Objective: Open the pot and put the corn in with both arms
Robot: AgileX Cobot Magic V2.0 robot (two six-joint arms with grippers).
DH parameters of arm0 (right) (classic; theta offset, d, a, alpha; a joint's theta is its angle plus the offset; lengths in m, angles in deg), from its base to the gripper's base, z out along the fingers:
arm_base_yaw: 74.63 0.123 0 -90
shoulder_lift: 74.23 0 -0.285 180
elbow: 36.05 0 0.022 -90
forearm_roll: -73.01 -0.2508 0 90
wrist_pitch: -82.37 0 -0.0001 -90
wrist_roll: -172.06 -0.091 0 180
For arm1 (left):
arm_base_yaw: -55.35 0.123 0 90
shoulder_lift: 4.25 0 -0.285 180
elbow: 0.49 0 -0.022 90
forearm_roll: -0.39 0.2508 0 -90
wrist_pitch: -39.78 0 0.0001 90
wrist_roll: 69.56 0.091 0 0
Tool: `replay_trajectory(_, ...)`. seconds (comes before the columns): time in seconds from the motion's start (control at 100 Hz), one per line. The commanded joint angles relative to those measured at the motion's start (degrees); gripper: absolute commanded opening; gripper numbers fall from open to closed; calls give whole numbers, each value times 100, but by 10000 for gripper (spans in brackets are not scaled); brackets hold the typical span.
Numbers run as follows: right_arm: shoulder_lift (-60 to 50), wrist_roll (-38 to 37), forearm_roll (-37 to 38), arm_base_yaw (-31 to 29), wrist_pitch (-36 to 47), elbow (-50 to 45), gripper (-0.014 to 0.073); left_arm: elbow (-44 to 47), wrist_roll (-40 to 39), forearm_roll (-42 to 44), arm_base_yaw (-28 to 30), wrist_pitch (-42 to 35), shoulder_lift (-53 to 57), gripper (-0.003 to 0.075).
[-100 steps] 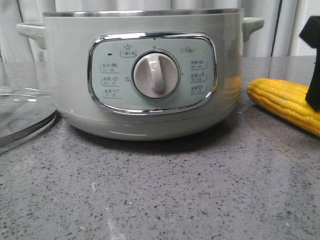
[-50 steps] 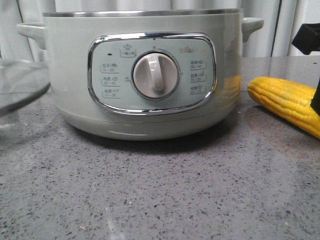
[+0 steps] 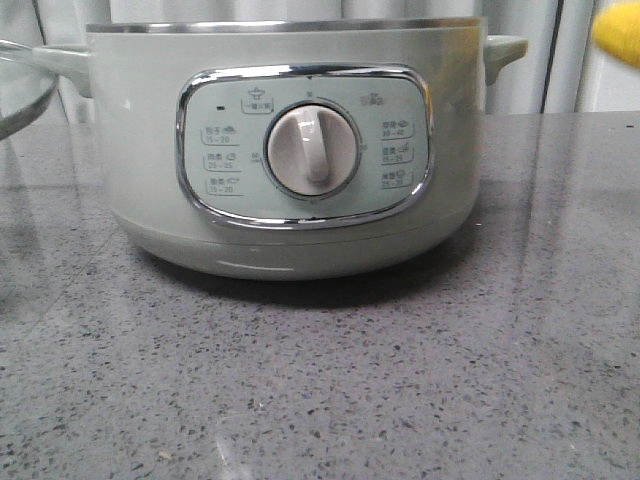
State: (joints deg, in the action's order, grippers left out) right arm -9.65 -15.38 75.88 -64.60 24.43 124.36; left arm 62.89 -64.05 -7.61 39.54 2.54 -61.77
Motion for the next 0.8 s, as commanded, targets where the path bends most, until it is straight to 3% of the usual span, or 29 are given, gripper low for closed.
replay_trajectory(0.0, -167, -11, 129, -15, 93, 478, -65, -248, -89, 24, -36, -946, 319, 298)
replay_trajectory(0.26, -128, 92, 129, -15, -236, 959, -65, -248, -89, -33, -36, -69, 164, 300)
replay_trajectory(0.43, -128, 344, -23, 7, -202, 968, -65, -248, -89, -184, -36, -83, -512, 316)
replay_trajectory(0.59, -119, 971, -839, 7, -188, 1103, -65, -248, -89, -90, -49, -404, -1144, 318)
replay_trajectory(0.79, -93, 1168, -1084, 271, -221, 1618, -65, -248, -334, 115, -49, -641, -1501, 452)
